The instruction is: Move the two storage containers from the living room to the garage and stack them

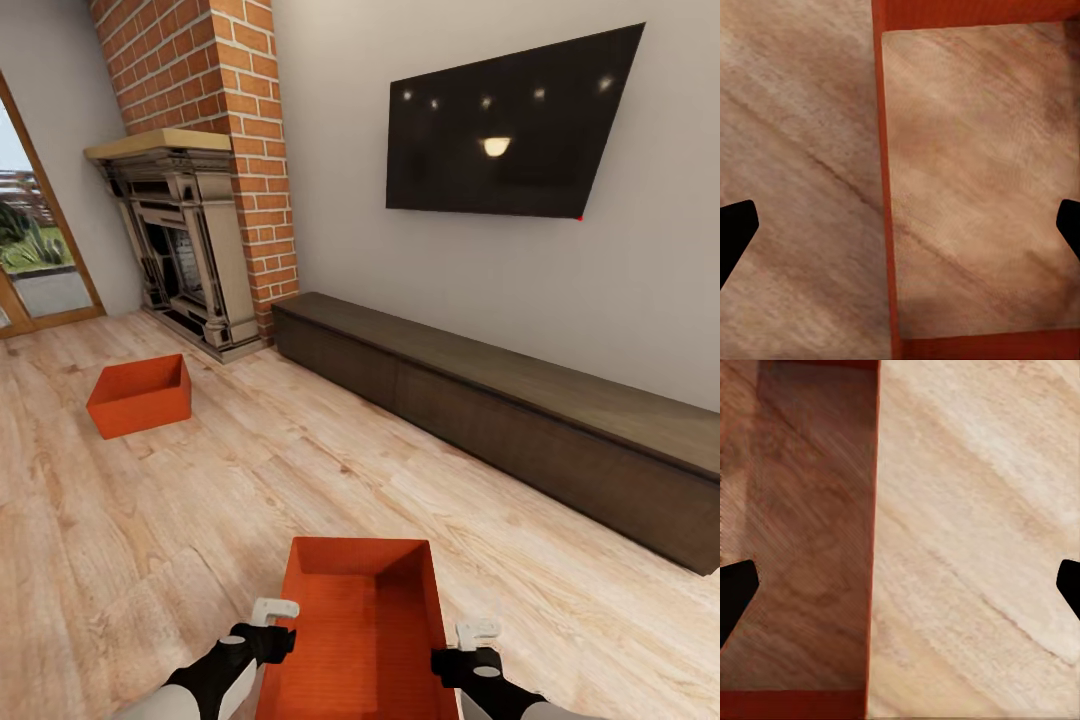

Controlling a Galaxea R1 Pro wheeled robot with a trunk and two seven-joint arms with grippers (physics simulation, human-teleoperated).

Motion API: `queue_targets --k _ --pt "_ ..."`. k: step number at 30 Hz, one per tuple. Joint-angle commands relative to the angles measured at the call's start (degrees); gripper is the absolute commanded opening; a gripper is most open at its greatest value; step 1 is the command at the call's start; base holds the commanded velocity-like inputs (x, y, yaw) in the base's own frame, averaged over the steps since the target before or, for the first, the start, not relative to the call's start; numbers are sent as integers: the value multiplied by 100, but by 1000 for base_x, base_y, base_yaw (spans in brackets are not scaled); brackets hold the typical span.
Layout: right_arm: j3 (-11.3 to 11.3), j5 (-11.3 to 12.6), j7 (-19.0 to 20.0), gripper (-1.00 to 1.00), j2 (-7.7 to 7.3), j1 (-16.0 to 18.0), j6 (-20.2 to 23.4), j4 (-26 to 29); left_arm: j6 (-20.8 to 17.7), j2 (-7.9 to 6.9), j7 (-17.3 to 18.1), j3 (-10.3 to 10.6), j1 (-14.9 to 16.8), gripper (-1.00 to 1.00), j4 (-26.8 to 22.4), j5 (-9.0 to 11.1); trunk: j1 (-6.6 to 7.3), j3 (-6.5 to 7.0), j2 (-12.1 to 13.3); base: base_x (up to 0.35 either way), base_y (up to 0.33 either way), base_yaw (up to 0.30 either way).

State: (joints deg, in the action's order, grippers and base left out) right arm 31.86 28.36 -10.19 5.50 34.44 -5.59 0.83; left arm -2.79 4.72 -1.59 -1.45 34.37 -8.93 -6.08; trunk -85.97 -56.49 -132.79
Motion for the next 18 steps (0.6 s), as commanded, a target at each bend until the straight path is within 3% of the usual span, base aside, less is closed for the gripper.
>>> queue_targets --k 1,18 --pt "49 55 24 100 15 2 -28 -45 -29 6 -16 -15 0 100 -8 -59 1 -5 -2 0 0 0" --pt "49 55 96 100 21 1 -48 -118 -33 5 -17 -20 0 100 183 -51 1 -5 -2 0 0 0"
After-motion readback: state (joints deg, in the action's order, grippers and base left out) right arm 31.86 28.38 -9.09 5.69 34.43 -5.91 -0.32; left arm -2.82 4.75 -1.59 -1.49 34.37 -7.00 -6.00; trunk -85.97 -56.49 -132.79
